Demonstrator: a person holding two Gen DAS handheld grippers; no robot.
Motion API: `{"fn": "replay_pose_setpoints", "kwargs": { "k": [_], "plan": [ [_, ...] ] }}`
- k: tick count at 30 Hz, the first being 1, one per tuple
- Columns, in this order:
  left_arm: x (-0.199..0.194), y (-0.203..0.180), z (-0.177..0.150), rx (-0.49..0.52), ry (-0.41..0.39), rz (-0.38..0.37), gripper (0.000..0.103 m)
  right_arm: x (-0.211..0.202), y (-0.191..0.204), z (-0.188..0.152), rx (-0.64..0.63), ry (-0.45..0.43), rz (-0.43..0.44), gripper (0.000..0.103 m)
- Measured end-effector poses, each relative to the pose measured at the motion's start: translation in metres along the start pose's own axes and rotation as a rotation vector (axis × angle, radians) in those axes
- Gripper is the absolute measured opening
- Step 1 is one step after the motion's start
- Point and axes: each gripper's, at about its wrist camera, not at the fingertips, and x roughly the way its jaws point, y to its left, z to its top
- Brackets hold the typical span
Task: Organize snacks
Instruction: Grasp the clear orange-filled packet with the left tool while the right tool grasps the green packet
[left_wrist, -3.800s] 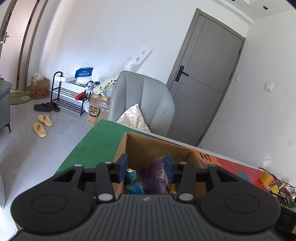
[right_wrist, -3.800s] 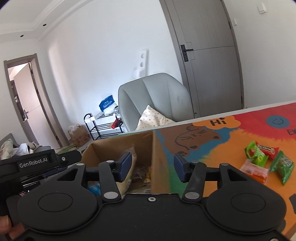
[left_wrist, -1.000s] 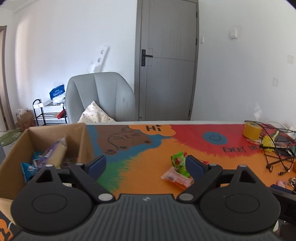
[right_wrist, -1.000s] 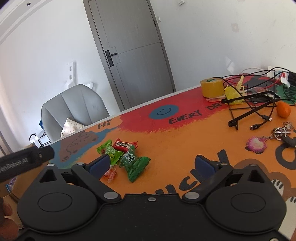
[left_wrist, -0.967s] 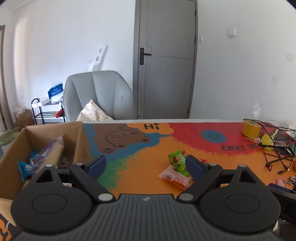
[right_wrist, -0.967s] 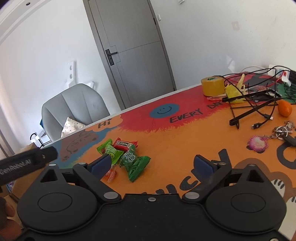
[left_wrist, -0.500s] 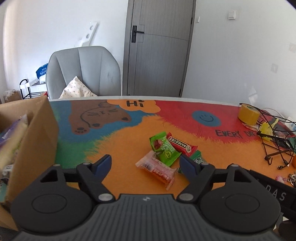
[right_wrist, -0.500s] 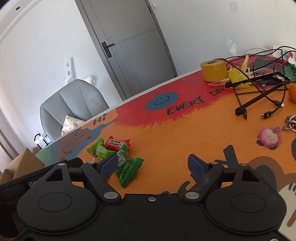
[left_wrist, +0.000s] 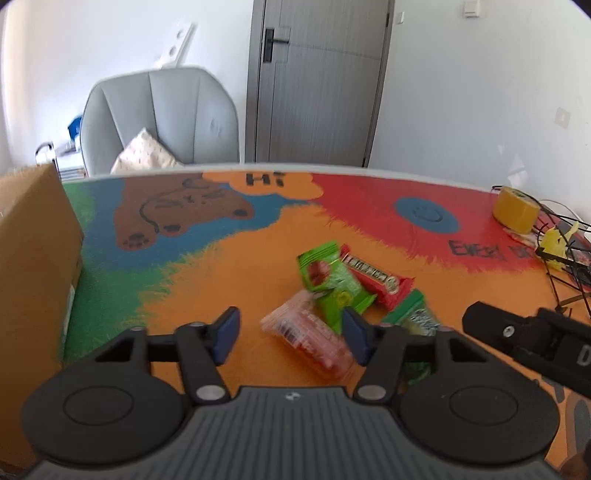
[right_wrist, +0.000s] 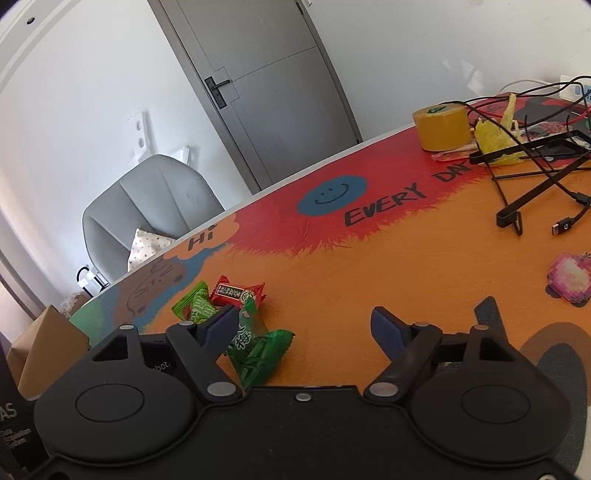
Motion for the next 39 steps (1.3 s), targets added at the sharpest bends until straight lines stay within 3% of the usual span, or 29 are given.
{"fn": "replay_pose_setpoints", "kwargs": {
  "k": [2, 5, 15, 20, 22, 24, 39],
  "plan": [
    [0.003, 0.004, -0.001, -0.006, 0.021, -0.01, 0.028, 0.002, 0.003, -0.001, -0.006, 0.005, 0.004, 0.078],
    [-0.001, 0.01, -0.003, -0.007, 0.014, -0.008, 0.021, 0.005, 0.009, -0.001, -0.02, 0.01, 0.009, 0.078],
    [-0.012, 0.03, -0.001, -0.038, 0.006, -0.01, 0.02, 0.028, 0.033, -0.005, -0.087, 0.047, -0.012, 0.078],
    [-0.017, 0.045, 0.0, -0.068, 0.001, 0.003, 0.02, 0.038, 0.045, -0.011, -0.154, 0.069, -0.068, 0.062],
    [-0.02, 0.051, -0.001, -0.076, -0.001, 0.004, 0.02, 0.037, 0.048, -0.011, -0.173, 0.075, -0.086, 0.045],
    [-0.023, 0.054, -0.002, -0.072, -0.009, 0.004, 0.019, 0.035, 0.05, -0.012, -0.176, 0.082, -0.082, 0.037],
    [-0.053, 0.076, -0.015, -0.082, -0.033, -0.024, 0.01, -0.005, 0.059, -0.029, -0.162, 0.03, -0.08, 0.035]
  ]
}}
